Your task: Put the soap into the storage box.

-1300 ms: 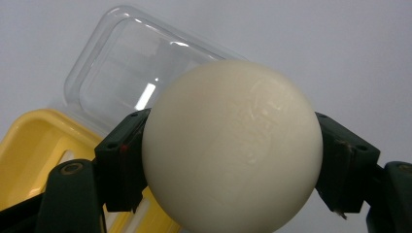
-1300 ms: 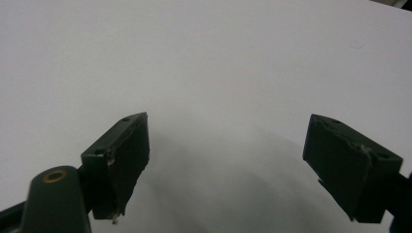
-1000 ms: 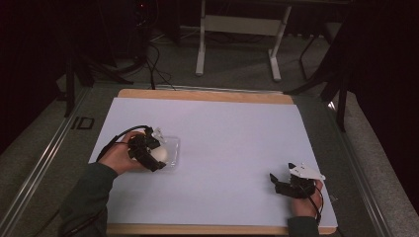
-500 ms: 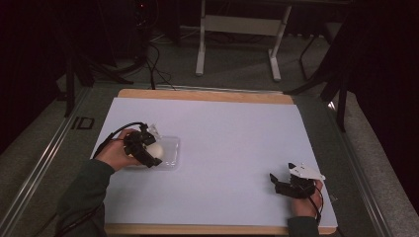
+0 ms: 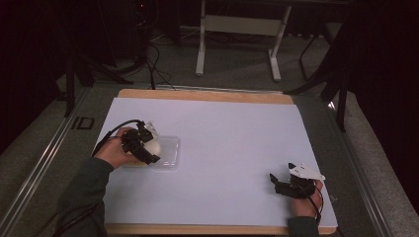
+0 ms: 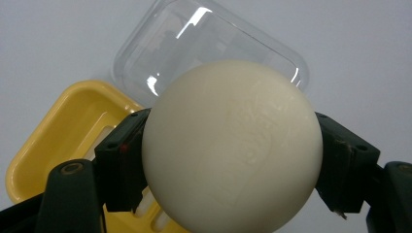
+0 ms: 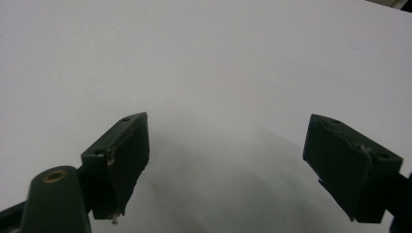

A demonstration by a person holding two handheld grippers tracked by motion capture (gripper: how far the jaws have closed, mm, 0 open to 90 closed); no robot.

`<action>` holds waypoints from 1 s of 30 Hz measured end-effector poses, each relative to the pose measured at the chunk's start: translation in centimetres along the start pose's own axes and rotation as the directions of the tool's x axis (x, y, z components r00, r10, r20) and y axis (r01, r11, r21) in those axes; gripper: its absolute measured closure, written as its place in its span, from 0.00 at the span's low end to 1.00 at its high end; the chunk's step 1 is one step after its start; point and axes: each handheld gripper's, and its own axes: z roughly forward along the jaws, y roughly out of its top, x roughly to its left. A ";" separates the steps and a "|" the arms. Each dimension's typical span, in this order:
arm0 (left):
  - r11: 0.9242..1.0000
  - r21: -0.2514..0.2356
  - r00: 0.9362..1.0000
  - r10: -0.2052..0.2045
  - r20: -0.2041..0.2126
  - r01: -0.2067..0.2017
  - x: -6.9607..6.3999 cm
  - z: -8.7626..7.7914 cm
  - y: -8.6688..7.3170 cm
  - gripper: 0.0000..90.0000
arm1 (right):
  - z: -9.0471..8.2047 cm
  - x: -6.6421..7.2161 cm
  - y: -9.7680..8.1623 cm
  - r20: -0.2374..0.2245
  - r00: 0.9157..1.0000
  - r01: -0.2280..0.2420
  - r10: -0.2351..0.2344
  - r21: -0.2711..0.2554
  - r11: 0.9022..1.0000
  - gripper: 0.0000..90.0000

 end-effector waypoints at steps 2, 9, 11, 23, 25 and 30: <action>1.000 0.000 1.000 -0.009 -0.002 0.009 0.1 0.0 -0.1 0.28 | 0.0 0.0 0.0 0.000 1.000 0.002 -0.002 0.001 1.000 0.19; 0.999 0.007 0.999 -0.035 -0.030 0.035 0.5 0.1 -0.3 0.28 | 0.0 0.0 0.0 0.000 1.000 0.002 -0.002 0.000 1.000 0.19; 0.999 0.010 0.998 -0.044 -0.033 0.045 0.6 0.2 -0.3 0.28 | 0.0 0.0 0.0 0.000 1.000 0.002 -0.002 0.000 1.000 0.19; 0.997 0.012 0.995 -0.079 -0.056 0.080 1.3 0.2 -0.8 0.28 | 0.0 0.0 0.0 0.000 1.000 0.002 -0.002 0.002 1.000 0.19; 0.996 0.009 0.994 -0.091 -0.054 0.091 1.3 0.2 -0.9 0.28 | 0.0 0.0 0.0 0.000 1.000 0.002 -0.002 0.000 1.000 0.19; 0.995 0.009 0.994 -0.097 -0.058 0.097 1.5 0.3 -1.0 0.28 | 0.0 0.0 0.0 -0.001 1.000 0.001 -0.001 0.001 1.000 0.19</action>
